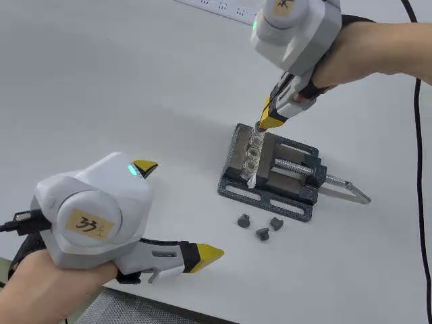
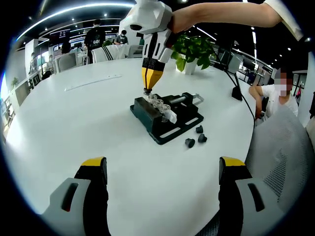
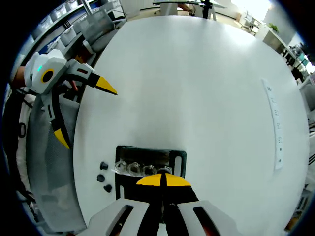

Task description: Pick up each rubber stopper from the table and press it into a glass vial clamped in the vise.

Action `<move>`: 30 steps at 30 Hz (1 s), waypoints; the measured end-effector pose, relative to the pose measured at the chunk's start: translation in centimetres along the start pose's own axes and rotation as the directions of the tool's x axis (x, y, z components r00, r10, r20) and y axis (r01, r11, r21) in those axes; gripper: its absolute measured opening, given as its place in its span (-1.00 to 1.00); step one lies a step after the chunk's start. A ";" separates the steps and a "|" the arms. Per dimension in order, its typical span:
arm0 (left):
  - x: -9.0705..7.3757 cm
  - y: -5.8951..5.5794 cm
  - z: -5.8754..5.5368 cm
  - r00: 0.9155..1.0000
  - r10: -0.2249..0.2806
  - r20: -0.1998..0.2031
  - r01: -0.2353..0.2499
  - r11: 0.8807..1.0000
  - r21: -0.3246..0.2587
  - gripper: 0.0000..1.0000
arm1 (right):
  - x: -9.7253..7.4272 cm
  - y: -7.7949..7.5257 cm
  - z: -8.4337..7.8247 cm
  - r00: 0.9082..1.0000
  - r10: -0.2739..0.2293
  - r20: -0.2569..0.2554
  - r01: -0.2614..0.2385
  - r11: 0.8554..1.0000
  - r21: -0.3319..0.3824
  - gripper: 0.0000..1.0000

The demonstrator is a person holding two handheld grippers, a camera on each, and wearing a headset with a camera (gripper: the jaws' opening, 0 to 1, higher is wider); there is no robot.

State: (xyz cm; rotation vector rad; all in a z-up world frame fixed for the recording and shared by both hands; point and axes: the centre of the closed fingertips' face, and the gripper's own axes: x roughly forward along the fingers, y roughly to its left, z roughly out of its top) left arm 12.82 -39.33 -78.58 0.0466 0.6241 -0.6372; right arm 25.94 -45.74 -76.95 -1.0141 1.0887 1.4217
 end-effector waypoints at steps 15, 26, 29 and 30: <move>0.1 -0.2 0.0 1.000 -0.003 -0.003 0.003 1.000 0.002 0.87 | 0.2 0.2 0.3 0.993 -0.057 -0.103 0.046 0.994 -0.101 -1.00; 0.0 -0.2 0.7 1.000 -0.006 0.008 0.006 1.000 0.021 0.87 | 0.3 0.0 0.4 0.986 -0.068 -0.152 0.050 0.991 -0.122 -1.00; -0.1 0.0 1.1 1.000 -0.001 0.016 0.001 1.000 0.024 0.87 | 0.2 -0.1 0.4 0.988 -0.062 -0.142 0.048 0.993 -0.106 -1.00; -0.1 -0.1 1.1 1.000 0.000 0.017 0.000 1.000 0.024 0.87 | 0.2 -0.1 0.3 0.989 -0.060 -0.133 0.043 0.991 -0.129 -1.00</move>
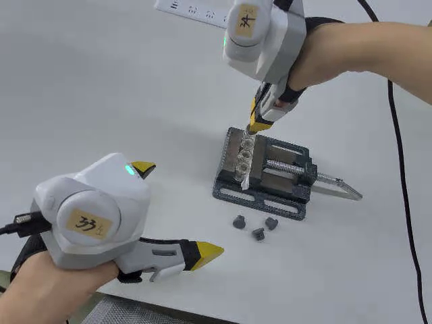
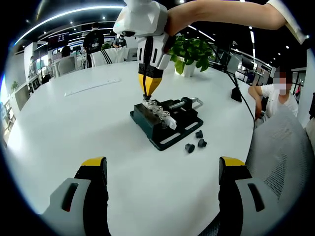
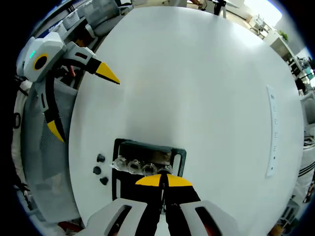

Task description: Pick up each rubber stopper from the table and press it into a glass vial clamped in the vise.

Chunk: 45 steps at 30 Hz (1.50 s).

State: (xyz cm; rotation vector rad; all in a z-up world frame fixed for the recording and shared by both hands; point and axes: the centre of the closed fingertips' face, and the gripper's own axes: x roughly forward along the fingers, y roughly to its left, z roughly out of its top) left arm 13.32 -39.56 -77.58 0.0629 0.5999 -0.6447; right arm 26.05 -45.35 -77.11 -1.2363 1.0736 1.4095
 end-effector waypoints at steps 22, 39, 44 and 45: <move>-0.4 0.3 0.3 1.000 0.006 0.007 -0.006 1.000 0.010 0.87 | -1.1 0.1 -1.2 0.996 -0.017 0.088 0.011 0.997 0.071 -0.80; -0.5 0.4 1.9 0.999 -0.001 0.037 0.001 1.000 0.014 0.88 | -0.7 4.6 -2.0 0.932 -0.096 0.351 0.022 0.978 0.209 0.17; -0.6 0.3 2.0 0.999 -0.002 0.040 0.002 1.000 0.018 0.89 | -0.6 6.3 -2.1 0.911 -0.124 0.392 0.023 0.967 0.253 0.32; -0.7 0.3 2.0 0.999 -0.003 0.040 0.003 1.000 0.019 0.89 | -0.6 6.4 -2.1 0.905 -0.139 0.402 0.032 0.965 0.261 0.38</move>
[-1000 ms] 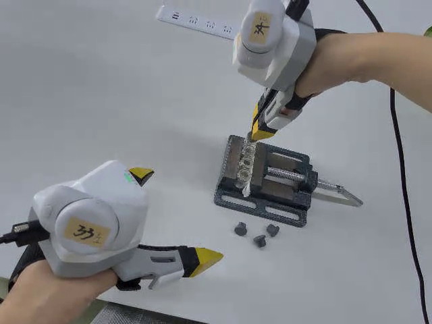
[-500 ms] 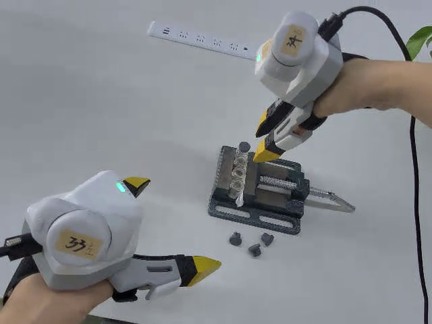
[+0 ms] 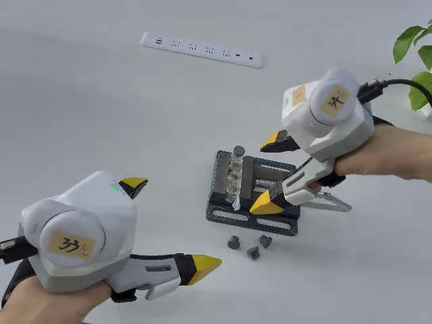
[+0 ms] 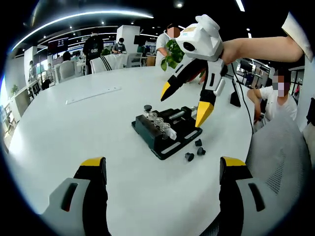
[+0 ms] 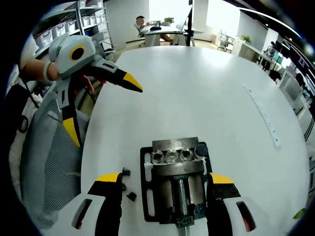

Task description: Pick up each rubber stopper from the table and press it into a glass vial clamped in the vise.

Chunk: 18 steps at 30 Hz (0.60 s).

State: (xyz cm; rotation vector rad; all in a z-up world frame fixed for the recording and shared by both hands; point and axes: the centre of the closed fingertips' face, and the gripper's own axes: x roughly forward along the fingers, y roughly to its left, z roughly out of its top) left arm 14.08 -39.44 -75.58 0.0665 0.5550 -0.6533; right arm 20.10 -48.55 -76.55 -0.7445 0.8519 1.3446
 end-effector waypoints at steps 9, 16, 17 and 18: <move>-0.5 -0.2 0.4 1.000 -0.008 0.001 0.008 1.000 0.025 0.91 | -0.6 2.2 -1.4 0.993 -0.085 0.086 0.078 0.994 0.079 0.87; -0.9 -0.2 0.7 1.000 -0.010 0.003 0.010 0.999 0.047 0.91 | -0.7 4.0 -3.1 0.988 -0.108 0.113 0.091 0.985 0.143 0.76; -1.0 -0.3 0.7 1.000 -0.011 0.005 0.011 0.999 0.050 0.91 | -0.7 4.1 -3.3 0.986 -0.121 0.115 0.102 0.982 0.159 0.75; -1.0 -0.3 0.8 1.000 -0.012 0.007 0.011 0.999 0.052 0.91 | -0.7 4.3 -3.5 0.986 -0.118 0.115 0.099 0.982 0.162 0.76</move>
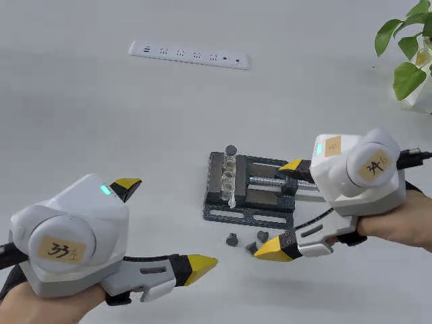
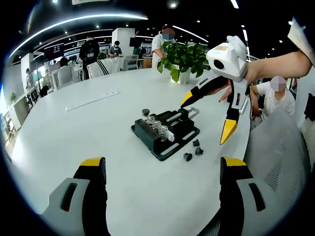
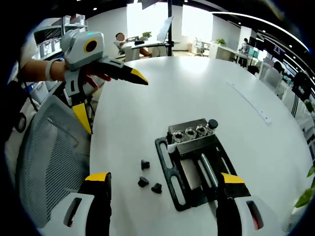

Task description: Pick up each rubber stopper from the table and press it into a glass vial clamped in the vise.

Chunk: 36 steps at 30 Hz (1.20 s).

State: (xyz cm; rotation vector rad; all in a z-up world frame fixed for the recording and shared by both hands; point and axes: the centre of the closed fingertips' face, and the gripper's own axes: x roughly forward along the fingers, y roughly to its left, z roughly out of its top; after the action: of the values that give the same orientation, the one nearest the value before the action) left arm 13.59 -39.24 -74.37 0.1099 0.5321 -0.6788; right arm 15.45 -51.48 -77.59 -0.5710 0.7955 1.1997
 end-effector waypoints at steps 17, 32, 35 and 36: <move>-1.3 0.4 -0.2 1.000 0.011 0.000 -0.011 1.000 0.002 0.90 | 0.4 -0.4 -2.3 0.988 -0.138 0.067 0.129 0.983 0.127 0.42; -1.1 0.0 -0.4 1.000 0.004 0.000 -0.004 1.000 -0.008 0.90 | 1.6 0.1 -3.3 0.972 -0.215 0.093 0.197 0.966 0.168 -0.36; -1.0 -0.1 -0.5 1.000 0.001 0.001 -0.001 1.000 -0.012 0.90 | 1.9 0.0 -3.4 0.969 -0.230 0.088 0.213 0.963 0.164 -0.45; -1.0 -0.2 -0.5 1.000 0.000 -0.001 0.000 1.000 -0.013 0.90 | 1.9 -0.1 -3.3 0.967 -0.236 0.093 0.219 0.962 0.161 -0.52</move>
State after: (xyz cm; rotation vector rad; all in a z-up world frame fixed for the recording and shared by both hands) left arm 12.60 -38.63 -74.31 0.0986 0.5377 -0.6750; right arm 15.03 -52.91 -81.14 -0.4542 0.6976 0.9430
